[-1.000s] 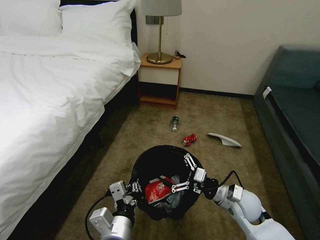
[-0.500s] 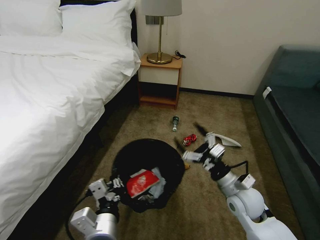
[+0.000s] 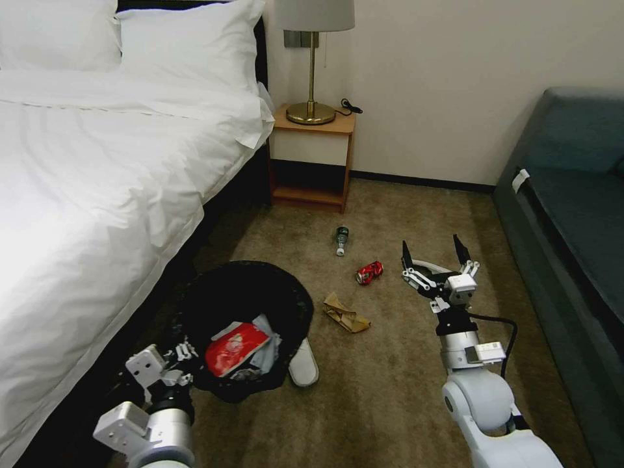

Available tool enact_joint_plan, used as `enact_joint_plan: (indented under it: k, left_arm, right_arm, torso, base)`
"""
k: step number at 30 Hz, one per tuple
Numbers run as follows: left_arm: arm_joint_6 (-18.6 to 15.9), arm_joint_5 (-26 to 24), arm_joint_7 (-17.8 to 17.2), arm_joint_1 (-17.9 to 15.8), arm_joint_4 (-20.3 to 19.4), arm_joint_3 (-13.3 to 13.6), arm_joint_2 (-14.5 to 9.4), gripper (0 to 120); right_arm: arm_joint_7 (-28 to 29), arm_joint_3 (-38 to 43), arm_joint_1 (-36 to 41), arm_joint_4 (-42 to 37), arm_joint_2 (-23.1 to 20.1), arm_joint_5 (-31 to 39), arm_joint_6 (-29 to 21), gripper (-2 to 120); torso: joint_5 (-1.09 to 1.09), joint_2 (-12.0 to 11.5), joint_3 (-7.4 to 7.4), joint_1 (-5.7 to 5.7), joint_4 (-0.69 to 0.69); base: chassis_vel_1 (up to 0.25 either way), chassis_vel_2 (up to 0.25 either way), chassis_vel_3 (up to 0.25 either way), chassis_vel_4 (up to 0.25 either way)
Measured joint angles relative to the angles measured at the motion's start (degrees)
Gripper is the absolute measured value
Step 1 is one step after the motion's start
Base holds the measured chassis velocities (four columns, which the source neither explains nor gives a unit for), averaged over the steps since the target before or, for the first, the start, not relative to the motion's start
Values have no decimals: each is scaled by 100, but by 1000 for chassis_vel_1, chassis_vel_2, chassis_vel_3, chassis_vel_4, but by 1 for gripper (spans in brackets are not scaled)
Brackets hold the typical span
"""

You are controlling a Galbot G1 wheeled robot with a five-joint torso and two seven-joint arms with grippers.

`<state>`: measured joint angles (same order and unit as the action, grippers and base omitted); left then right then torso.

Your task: Pick up the trash bin, then pick up the garbage on the floor and place it into the trash bin.

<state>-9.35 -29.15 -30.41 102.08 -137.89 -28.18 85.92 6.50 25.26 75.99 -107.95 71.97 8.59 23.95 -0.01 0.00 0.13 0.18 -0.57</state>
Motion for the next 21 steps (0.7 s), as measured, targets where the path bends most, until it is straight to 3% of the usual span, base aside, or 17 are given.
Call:
enact_joint_plan:
  k: [2, 8, 21]
  left_arm:
    - [1, -83, -1, -34, 23, -183, 0, 4]
    - [7, -169, 11, -93, 30, -373, -7, 4]
    - [2, -233, 40, -184, 90, -391, -2, 4]
  right_arm:
    - [4, 6, -3, 63, 51, -39, 52, 100]
    - [-15, -41, -12, 106, 100, -106, 73, 100]
    - [-52, -70, -24, 146, 71, -118, 71, 100]
  torso:
    - [0, 0, 0, 0, 0]
    - [0, 0, 0, 0, 0]
    - [1, 0, 0, 0, 0]
  base:
    - [0, 0, 0, 0]
    - [0, 0, 0, 0]
    - [0, 0, 0, 0]
